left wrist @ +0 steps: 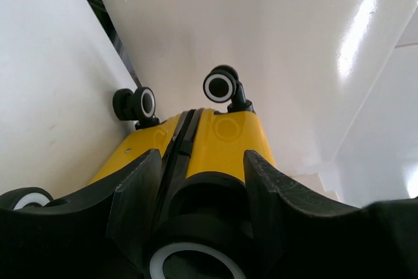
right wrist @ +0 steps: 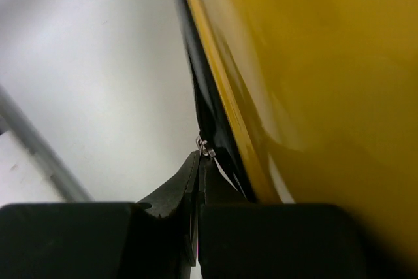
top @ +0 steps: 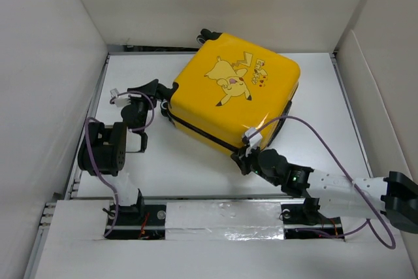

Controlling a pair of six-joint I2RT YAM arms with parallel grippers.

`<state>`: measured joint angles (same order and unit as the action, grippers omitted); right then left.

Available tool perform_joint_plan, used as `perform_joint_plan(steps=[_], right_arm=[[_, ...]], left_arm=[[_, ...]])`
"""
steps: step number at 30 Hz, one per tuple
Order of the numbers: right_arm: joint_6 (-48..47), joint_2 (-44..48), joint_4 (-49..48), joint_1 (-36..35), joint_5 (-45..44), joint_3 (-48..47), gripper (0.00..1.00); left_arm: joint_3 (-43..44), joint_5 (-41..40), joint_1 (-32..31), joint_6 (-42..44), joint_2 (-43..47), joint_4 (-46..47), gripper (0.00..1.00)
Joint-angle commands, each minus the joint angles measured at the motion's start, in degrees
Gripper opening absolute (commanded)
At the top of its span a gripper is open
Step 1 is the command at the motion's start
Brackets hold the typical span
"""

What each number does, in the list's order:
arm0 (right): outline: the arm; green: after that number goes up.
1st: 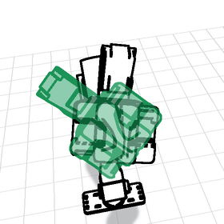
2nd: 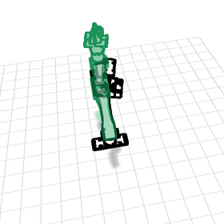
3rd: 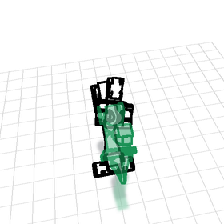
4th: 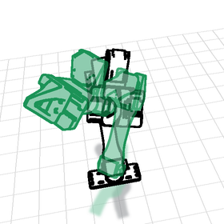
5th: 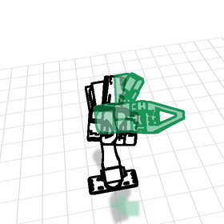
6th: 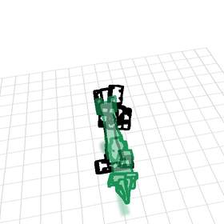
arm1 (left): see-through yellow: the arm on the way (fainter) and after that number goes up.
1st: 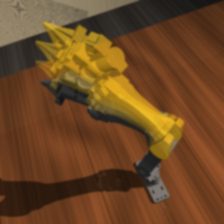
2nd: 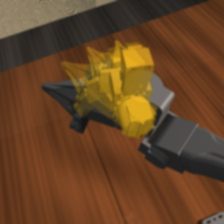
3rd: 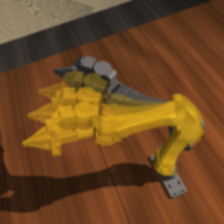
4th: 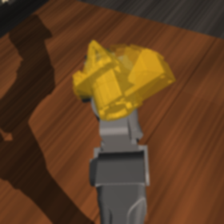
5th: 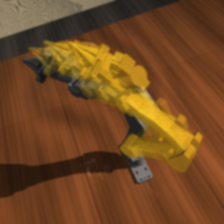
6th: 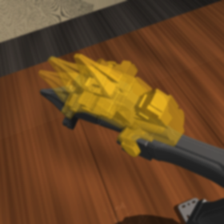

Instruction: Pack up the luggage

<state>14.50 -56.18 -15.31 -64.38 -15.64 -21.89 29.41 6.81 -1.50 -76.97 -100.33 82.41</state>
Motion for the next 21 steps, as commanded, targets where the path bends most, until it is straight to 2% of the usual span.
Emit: perform_joint_plan(steps=[1, 3, 6, 8, 11, 13, 14, 17, 19, 21], right_arm=[[3.00, -5.84, -8.69, 0.57, -2.10, -5.08, 0.00], [1.59, -7.53, -5.19, 1.18, -3.25, -9.46, 0.00], [-1.58, -9.73, -6.04, 3.47, -2.03, -12.03, 0.00], [-3.16, -10.09, -7.18, 4.69, -0.28, -12.74, 0.00], [-4.30, -10.00, -8.32, 4.70, 2.45, -12.21, 0.00], [-4.57, -10.09, -9.29, 4.70, 6.29, -11.34, 0.00], [-4.48, -10.35, -9.99, 4.70, 7.80, -10.29, 0.00], [-2.64, -11.40, -13.94, 4.01, 11.06, -7.83, 0.00], [-0.80, -11.23, -16.50, 3.30, 11.25, -4.93, 0.00], [0.26, -9.66, -16.33, 2.68, 10.11, -2.39, 0.00]], left_arm=[[-10.41, 15.60, -11.15, 6.11, 3.20, 22.37, 0.00], [-11.91, 14.73, -13.69, 8.58, 7.24, 18.86, 0.00], [-13.32, 13.68, -17.56, 13.06, 13.48, 11.93, 0.00], [-13.33, 12.53, -24.14, 16.83, 18.21, 7.70, 0.00], [-12.45, 5.61, -35.39, 22.01, 24.81, -3.18, 0.00], [-11.40, 2.17, -40.49, 23.61, 27.55, -6.28, 0.00], [-10.69, 0.59, -45.47, 24.05, 29.47, -7.95, 0.00], [-6.66, -2.93, -54.53, 26.78, 30.11, -12.17, 0.00], [-3.76, -4.96, -57.20, 28.27, 29.59, -15.26, 0.00], [-2.61, -6.80, -57.21, 28.54, 29.76, -19.97, 0.01]])
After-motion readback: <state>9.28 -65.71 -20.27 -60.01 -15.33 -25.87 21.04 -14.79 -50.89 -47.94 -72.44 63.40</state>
